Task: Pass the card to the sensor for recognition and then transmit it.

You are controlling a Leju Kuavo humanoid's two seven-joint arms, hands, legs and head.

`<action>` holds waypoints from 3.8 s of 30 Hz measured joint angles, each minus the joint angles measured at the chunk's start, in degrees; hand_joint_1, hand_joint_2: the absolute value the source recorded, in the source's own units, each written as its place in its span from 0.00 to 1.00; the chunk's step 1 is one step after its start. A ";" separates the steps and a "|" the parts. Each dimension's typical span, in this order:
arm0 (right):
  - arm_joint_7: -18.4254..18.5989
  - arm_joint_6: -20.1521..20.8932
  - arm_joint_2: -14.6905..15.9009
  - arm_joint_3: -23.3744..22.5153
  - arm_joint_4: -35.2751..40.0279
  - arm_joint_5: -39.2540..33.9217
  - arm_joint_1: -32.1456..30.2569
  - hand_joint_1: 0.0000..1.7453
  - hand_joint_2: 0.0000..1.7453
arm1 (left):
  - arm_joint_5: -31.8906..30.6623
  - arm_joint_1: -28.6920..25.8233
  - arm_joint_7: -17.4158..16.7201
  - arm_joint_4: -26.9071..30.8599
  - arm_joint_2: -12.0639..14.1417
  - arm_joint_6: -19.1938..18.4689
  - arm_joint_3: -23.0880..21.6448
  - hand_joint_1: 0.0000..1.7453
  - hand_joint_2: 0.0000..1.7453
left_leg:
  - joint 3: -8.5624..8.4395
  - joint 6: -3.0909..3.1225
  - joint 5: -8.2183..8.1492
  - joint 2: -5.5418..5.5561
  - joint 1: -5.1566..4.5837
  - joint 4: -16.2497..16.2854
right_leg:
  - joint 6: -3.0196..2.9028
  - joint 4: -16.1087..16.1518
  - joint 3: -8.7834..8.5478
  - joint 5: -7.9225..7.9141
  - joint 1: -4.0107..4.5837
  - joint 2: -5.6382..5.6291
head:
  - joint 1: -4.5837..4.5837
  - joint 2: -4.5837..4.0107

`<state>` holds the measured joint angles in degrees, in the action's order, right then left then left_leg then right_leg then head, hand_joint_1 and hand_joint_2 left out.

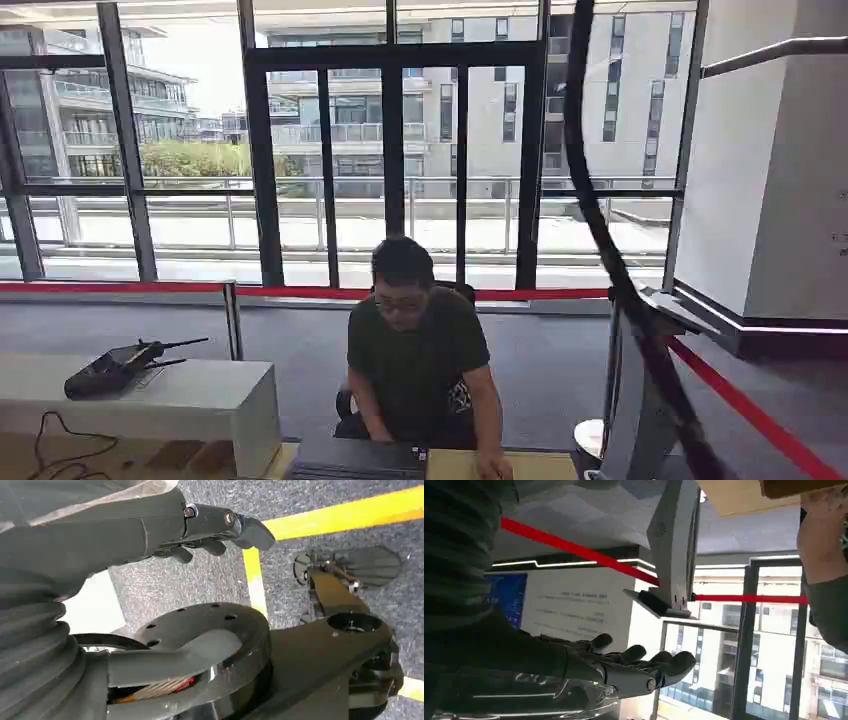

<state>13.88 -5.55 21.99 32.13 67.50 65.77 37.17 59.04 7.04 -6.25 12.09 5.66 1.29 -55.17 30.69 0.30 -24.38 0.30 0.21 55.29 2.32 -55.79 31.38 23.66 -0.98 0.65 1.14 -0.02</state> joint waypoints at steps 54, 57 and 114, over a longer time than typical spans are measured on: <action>0.35 1.79 3.71 -1.42 4.24 0.11 -1.50 0.00 1.00 | -2.25 0.44 4.37 -0.02 0.13 0.81 -4.57 0.00 1.00 | 0.06 0.00 0.00 -0.01 0.00 -0.01 | 0.00 0.00 0.01 0.00 0.00 -0.01 | 0.00 0.00; 0.85 1.75 3.48 -1.24 3.80 1.05 -1.43 0.00 1.00 | -2.17 0.46 4.39 -0.02 0.13 0.81 -4.57 0.00 1.00 | 0.07 0.00 0.00 -0.01 0.00 -0.01 | 0.00 0.00 0.01 0.00 0.01 -0.01 | 0.00 0.00; 0.76 -4.59 -2.41 3.76 -6.67 2.80 5.64 1.00 1.00 | -0.06 0.55 3.34 0.00 -0.22 3.02 -4.48 0.00 1.00 | 0.07 0.00 0.00 -0.02 0.00 0.00 | 0.00 0.00 0.05 0.00 0.00 -0.01 | 0.00 0.00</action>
<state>14.64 -10.14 19.58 35.89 60.83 68.57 42.81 58.97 7.58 -2.91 12.09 5.44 4.31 -59.65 30.76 0.30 -24.38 0.29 0.21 55.29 2.32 -55.79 31.43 23.66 -0.97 0.64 1.14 -0.02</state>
